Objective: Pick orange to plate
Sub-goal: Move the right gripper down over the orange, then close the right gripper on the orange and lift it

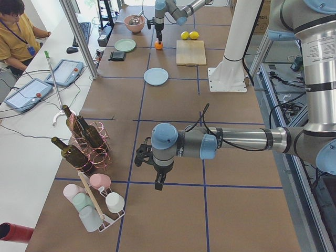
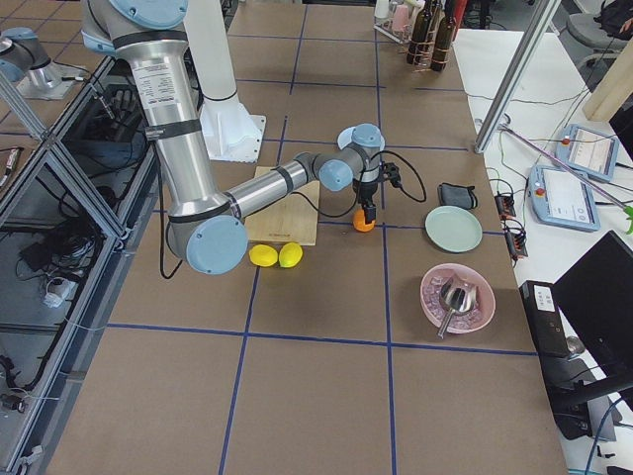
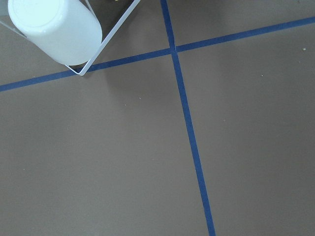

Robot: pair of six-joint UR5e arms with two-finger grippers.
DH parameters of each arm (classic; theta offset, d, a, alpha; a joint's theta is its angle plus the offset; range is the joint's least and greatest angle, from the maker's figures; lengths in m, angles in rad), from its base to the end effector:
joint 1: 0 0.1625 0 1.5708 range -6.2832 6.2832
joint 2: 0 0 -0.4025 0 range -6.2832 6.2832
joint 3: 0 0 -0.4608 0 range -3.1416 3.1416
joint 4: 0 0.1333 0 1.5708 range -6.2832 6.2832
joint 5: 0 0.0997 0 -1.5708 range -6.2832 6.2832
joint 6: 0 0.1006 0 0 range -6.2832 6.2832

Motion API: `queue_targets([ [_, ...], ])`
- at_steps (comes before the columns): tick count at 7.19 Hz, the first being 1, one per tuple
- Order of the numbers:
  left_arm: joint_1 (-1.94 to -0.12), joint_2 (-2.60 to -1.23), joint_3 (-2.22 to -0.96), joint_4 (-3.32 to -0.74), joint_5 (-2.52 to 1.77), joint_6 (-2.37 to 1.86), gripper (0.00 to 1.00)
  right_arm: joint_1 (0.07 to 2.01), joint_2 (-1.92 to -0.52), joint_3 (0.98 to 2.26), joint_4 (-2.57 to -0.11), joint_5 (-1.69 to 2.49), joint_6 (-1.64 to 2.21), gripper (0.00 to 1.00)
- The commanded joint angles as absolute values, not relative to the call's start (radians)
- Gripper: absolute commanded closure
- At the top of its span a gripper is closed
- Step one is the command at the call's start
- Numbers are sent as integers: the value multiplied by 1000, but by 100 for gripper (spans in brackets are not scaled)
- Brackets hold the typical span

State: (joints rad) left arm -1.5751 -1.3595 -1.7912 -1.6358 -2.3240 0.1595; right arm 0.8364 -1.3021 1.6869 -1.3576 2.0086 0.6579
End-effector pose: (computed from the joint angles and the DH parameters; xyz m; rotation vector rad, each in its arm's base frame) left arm -0.0666 -0.4809 0.6177 0.1321 0.7455 0.1756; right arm -0.3801 -0.5563 0.3968 0.1793 -0.7038 -0.2040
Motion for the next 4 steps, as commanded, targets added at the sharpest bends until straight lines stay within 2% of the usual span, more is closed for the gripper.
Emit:
queue_targets([
  [1,-1574,-1358,-1792,-1635,-2324,160,0,824,-1299,1678,-1358,1994,657,0],
  [4,-1575,-1358,-1793,-1635,-2324,160,0,819,-1261,1622,-1358,1988,657,0],
])
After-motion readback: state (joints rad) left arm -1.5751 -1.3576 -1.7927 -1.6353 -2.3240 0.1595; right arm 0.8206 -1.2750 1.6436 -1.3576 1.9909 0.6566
